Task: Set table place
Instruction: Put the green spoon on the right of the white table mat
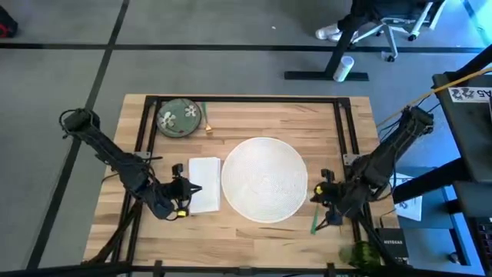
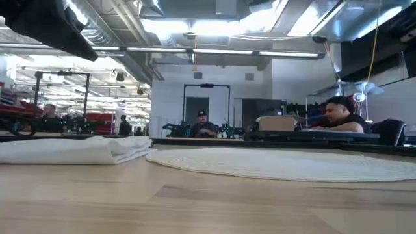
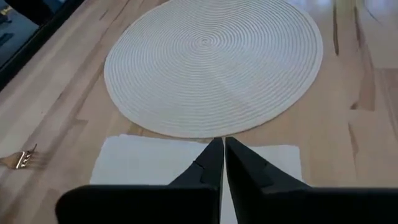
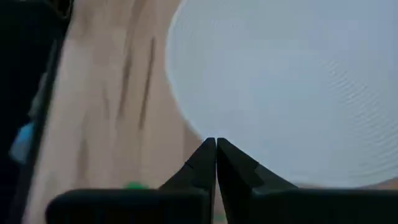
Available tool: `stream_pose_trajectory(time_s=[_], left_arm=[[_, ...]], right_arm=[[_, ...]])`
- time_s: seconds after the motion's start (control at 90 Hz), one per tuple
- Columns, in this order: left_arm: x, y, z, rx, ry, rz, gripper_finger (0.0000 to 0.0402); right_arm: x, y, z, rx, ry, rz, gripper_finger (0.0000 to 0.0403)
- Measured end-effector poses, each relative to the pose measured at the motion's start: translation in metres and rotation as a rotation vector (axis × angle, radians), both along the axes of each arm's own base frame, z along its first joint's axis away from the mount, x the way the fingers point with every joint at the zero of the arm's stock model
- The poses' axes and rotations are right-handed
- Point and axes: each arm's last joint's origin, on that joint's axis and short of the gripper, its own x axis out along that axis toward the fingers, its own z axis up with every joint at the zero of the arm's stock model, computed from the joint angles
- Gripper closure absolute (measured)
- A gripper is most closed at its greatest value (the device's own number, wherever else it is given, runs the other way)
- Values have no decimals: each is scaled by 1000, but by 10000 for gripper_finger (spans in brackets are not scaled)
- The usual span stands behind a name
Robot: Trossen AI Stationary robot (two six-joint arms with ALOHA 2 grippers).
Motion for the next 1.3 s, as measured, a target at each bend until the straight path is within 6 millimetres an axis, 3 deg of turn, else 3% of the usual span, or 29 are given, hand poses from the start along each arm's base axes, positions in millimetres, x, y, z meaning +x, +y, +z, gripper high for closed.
stream_pose_trajectory(time_s=[0.211,0.389,0.567,0.833,1.1,1.3], left_arm=[[0,0,0,-9,-2,6,402],[0,0,0,-20,-6,13,402],[0,0,0,-22,-7,18,402],[0,0,0,-21,-6,17,402],[1,1,0,24,9,-12,402],[3,4,0,37,15,-2,402]], right_arm=[[14,20,-7,60,212,-164,403],[18,29,-25,119,414,-400,403],[18,34,-42,114,589,-530,401],[27,40,-56,164,526,-785,369],[47,37,-75,173,558,-877,297],[50,35,-86,135,617,-913,284]])
